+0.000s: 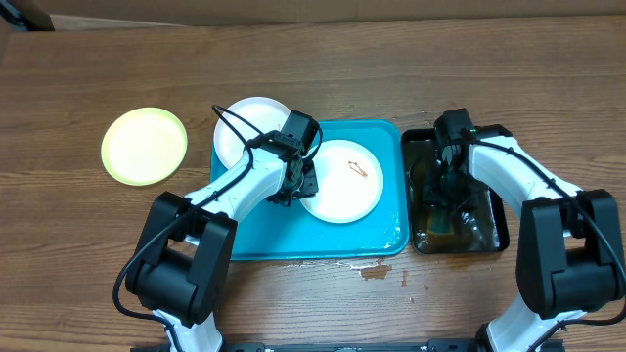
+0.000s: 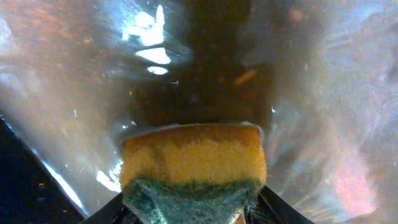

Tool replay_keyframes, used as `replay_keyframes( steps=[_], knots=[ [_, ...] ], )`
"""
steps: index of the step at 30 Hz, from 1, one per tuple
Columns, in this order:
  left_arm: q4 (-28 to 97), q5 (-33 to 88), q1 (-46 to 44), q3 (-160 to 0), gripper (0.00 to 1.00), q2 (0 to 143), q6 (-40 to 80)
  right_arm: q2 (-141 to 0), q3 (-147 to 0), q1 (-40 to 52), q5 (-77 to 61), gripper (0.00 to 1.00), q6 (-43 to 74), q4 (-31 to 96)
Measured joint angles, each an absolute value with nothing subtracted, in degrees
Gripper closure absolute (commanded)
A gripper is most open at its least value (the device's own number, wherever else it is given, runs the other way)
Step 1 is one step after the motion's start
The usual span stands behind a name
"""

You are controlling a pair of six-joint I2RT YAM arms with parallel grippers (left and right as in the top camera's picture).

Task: Clean dirty plates on tray and stack at the side
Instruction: 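Rub the sponge in the water with the right gripper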

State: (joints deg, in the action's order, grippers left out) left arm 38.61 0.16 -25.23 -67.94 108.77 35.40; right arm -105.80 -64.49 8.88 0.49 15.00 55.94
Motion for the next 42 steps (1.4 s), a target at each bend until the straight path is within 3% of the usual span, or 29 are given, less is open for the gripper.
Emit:
replay_keyframes(
  steps=[7, 9, 11, 12, 15, 16, 18, 23, 28, 29, 30, 31, 36, 42],
  knots=[
    [38.74, 0.16, -25.23, -67.94, 0.58, 108.77, 35.38, -105.8, -64.49, 8.71, 1.13, 0.61, 15.2, 56.29],
    [38.74, 0.16, -25.23, -67.94, 0.58, 108.77, 35.38, -105.8, -64.49, 8.71, 1.58, 0.72, 15.07, 55.68],
    [38.74, 0.16, -25.23, -67.94, 0.57, 108.77, 35.38, -105.8, -64.49, 8.71, 2.26, 0.75, 15.31, 54.43],
    [38.76, 0.16, -25.23, -67.94, 0.58, 108.77, 35.38, -105.8, -64.49, 8.71, 2.59, 0.7, 15.29, 54.02],
    [38.89, 0.16, -25.23, -67.94, 0.57, 108.77, 35.38, -105.8, -64.49, 8.71, 3.42, 0.41, 15.94, 53.54],
    [39.05, 0.16, -25.23, -67.94, 0.57, 108.77, 35.38, -105.8, -64.49, 8.71, 3.53, 0.36, 15.7, 53.52],
    [39.2, 0.16, -25.23, -67.94, 0.57, 108.77, 35.38, -105.8, -64.49, 8.67, 3.86, 0.35, 15.59, 53.52],
    [39.2, 0.16, -25.23, -67.94, 0.57, 108.77, 35.38, -105.8, -64.51, 8.67, 4.08, 0.47, 15.29, 55.42],
    [39.2, 0.16, -25.23, -67.94, 0.58, 108.77, 35.38, -105.8, -64.77, 8.67, 3.73, 0.7, 15.27, 57.89],
    [39.2, 0.16, -25.23, -67.94, 0.58, 108.77, 35.38, -105.8, -64.82, 8.67, 3.36, 0.76, 15.4, 58.08],
    [39.2, 0.16, -25.23, -67.94, 0.58, 108.77, 35.38, -105.8, -64.82, 8.67, 3.16, 0.91, 15.49, 58.13],
    [39.2, 0.16, -25.23, -67.94, 0.58, 108.77, 35.38, -105.8, -64.82, 8.67, 2.98, 0.96, 15.16, 58.06],
    [39.22, 0.16, -25.23, -67.94, 0.6, 108.77, 35.35, -105.8, -64.97, 8.67, 3.99, 0.96, 15.62, 57.28],
    [39.81, 0.19, -25.23, -67.94, 0.75, 108.77, 34.94, -105.8, -69.25, 8.67, 6.5, 0.96, 15.29, 62.08]
  ],
)
